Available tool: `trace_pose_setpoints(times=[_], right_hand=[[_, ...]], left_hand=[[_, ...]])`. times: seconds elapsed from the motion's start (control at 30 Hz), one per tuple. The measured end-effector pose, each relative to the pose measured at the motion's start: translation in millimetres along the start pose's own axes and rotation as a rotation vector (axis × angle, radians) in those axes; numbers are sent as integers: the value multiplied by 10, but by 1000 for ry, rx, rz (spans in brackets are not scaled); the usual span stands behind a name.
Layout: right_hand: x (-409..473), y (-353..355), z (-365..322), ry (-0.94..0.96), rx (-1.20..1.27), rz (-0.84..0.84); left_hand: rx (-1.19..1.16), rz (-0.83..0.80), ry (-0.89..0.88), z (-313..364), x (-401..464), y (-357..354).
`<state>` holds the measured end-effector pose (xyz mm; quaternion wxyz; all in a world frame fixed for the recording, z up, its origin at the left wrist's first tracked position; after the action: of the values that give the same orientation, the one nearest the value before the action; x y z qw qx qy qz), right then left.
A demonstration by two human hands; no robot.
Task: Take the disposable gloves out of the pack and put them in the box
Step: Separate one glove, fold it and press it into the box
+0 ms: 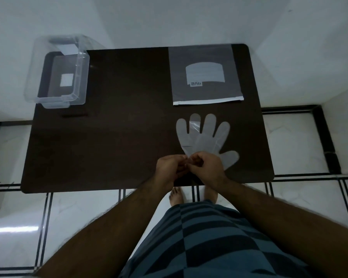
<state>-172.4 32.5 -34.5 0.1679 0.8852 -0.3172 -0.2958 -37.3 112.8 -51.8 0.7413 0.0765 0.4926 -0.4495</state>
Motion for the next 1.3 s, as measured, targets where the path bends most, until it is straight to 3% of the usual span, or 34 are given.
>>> trace_pose_setpoints(times=[0.4,0.63,0.83,1.1,1.3], right_hand=[[-13,91,35,-20,-57,72],[-34,140,72,-42,56,63],[-71,186,151,-162,309,57],[-125,336,319,-402,602,258],[-172,549,332,-398,643,346]], left_hand=[[-30,23,-17,60,-42,-21],[38,61,-24,32,24,-60],[66,121,-18,-21,53,-7],[836,173,-243,76,16,71],[981,233,-337,97,-76,45]])
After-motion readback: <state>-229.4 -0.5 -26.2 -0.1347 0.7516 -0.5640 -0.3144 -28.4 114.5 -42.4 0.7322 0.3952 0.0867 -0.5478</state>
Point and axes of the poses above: each hand's wrist, its own x-axis towards the middle knuckle, its own y-axis out of the back of the hand, z = x × y, the point moved 4 cm from there along x, towards the middle knuckle, and after that the axes turned 10 degrees about -z, right-handed, at the moved point
